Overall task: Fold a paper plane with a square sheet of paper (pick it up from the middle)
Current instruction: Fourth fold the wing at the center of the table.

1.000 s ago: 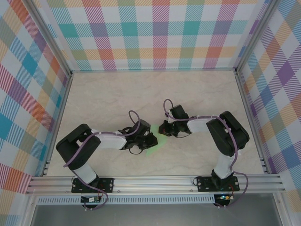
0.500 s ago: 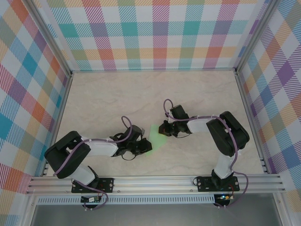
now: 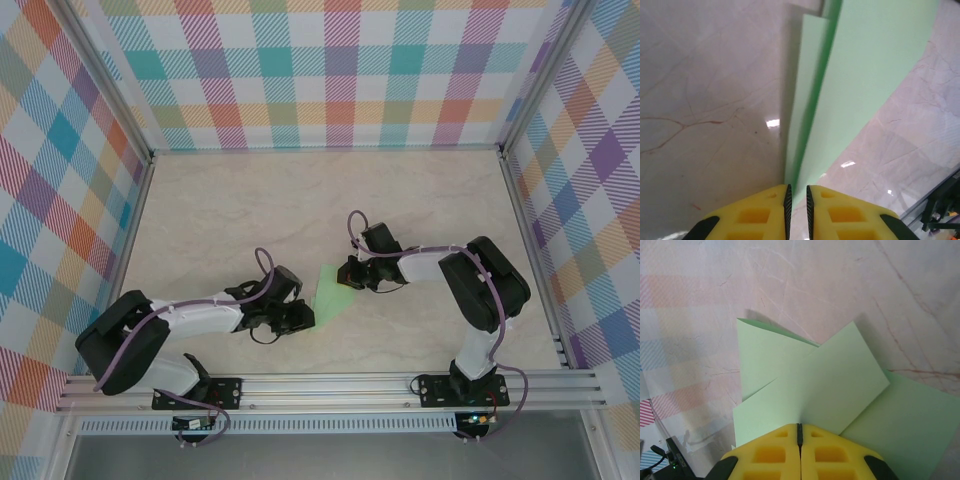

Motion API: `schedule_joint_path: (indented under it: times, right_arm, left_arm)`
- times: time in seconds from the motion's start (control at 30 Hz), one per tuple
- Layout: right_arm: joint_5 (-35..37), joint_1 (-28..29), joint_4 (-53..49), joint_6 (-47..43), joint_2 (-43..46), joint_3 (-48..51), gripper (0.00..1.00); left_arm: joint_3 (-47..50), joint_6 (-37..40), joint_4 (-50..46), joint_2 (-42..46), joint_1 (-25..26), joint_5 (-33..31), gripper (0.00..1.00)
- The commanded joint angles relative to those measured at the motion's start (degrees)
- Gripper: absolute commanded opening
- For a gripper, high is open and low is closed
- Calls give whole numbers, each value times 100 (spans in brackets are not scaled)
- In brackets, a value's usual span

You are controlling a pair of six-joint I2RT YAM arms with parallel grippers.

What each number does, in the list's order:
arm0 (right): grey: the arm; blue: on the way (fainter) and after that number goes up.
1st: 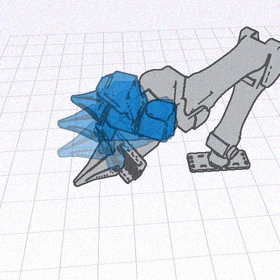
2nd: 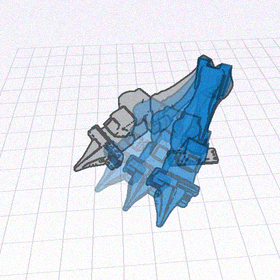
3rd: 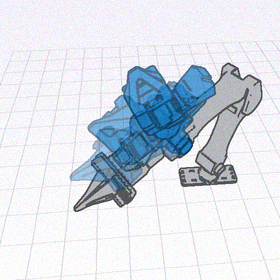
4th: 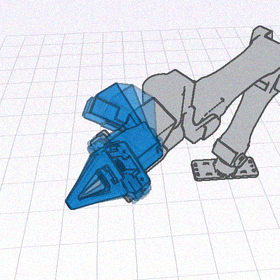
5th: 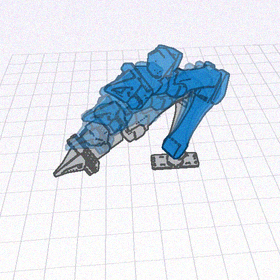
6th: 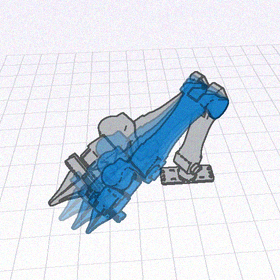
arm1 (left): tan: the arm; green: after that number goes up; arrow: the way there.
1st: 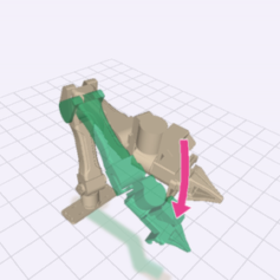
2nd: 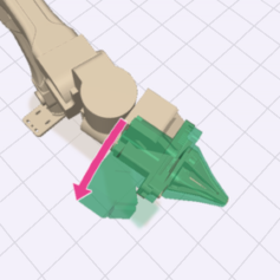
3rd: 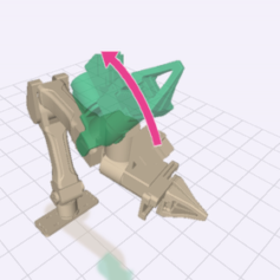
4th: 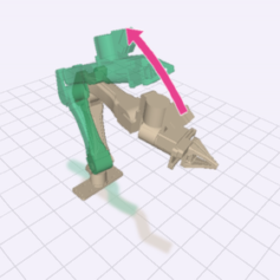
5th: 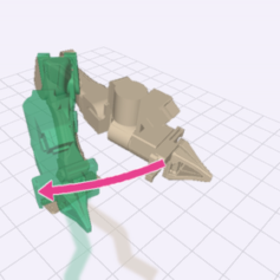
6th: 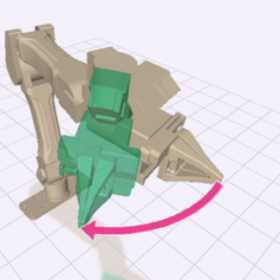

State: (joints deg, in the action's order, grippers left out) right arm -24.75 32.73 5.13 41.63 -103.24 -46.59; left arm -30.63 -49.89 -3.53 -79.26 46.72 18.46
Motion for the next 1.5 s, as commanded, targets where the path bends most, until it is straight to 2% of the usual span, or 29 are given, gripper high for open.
schedule_joint_path:
  times: [0.0, 0.2, 0.5, 0.7, 1.03, 1.13, 1.33, 1.47]
  right_arm:
    - [471, -3, -573, 56, -272, 216, 6]
    - [455, -3, -550, 62, -331, 219, 6]
    - [432, -1, -484, 115, -381, 273, 6]
    - [428, 3, -494, 109, -392, 282, 6]
    - [448, 5, -520, 110, -414, 280, 6]
    - [413, 5, -536, 84, -399, 252, 6]
    - [256, 84, -896, -474, -290, -116, 8]
    - [107, 111, -1290, -852, -42, -515, 14]
  left_arm:
    - [-347, -17, -115, 354, 10, -157, 18]
    - [-606, -61, 126, 58, 8, 37, 20]
    - [-211, -296, 526, -770, 52, 449, 21]
    - [-60, -45, -380, -538, 89, 309, 22]
    - [151, 371, -802, 150, 95, 605, 22]
    - [34, 361, -896, 434, 92, 427, 22]
    - [-288, 282, -1471, 894, 6, -471, 22]
    - [-411, 281, -1555, 933, -159, -716, 23]
